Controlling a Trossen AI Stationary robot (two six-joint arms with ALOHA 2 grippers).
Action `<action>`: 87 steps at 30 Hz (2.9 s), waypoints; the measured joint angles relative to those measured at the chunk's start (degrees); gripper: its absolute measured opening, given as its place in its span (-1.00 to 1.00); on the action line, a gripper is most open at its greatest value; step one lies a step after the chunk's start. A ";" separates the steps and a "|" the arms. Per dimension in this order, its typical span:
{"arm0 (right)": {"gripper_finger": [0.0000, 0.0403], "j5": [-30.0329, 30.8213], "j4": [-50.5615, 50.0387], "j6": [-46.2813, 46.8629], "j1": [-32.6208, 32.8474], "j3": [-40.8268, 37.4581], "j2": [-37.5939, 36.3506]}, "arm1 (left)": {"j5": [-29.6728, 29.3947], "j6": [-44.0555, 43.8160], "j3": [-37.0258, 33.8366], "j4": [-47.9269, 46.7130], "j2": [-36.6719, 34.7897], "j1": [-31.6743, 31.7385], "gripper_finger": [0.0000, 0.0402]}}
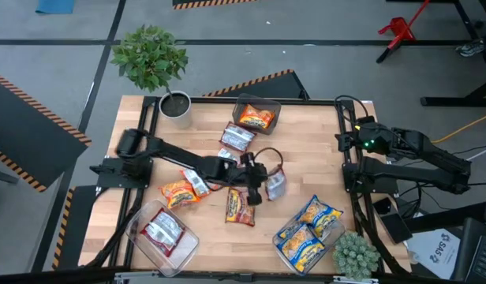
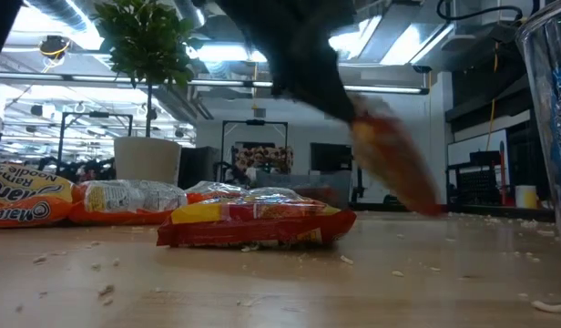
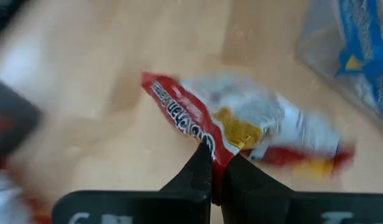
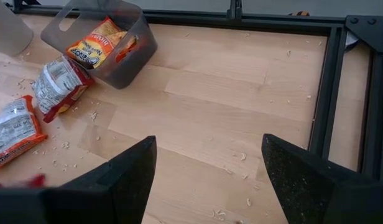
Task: Sort Maruchan noodles
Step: Put the red noodle pack into the left transparent bin
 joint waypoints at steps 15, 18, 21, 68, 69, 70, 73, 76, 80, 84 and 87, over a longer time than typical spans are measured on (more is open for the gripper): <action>0.39 0.85 0.00 -0.32 0.00 0.00 0.01 | -12.45 -17.36 0.04 -32.16 -21.31 -14.78 -1.00; 0.39 0.85 -0.01 -0.36 0.00 0.00 0.02 | -12.24 -24.63 0.04 -39.85 -24.28 -19.53 -1.00; 0.39 1.08 0.00 -0.36 0.00 0.00 0.02 | -11.38 -31.55 0.04 -45.05 -26.80 -24.32 -1.00; 0.39 4.33 -0.01 -0.25 0.00 0.00 0.02 | 25.41 -41.32 3.93 -48.87 -19.91 -45.99 -1.00; 0.39 4.35 -0.01 -0.25 0.00 0.00 0.02 | 26.90 -38.68 3.93 -48.24 -18.93 -45.99 -1.00; 0.39 4.33 -0.01 -0.25 0.00 0.00 0.02 | 28.33 -36.18 3.93 -48.05 -18.04 -45.99 -1.00; 0.39 4.34 -0.01 -0.25 0.00 0.00 0.02 | 30.59 -30.81 3.93 -48.66 -15.45 -46.02 -1.00; 0.39 4.37 -0.01 -0.25 0.00 0.00 0.02 | 30.54 -27.26 3.93 -50.34 -14.22 -45.71 -1.00; 0.39 4.49 -0.01 -0.25 0.00 0.00 0.02 | 30.31 -23.15 3.93 -53.67 -13.89 -44.60 -1.00; 0.39 4.50 -0.01 -0.25 0.00 0.00 0.02 | 29.59 -16.42 3.93 -56.39 -13.89 -43.11 -1.00; 0.39 4.36 -0.01 -0.25 -0.02 0.00 0.02 | 28.74 -12.06 3.91 -55.67 -13.89 -41.63 -1.00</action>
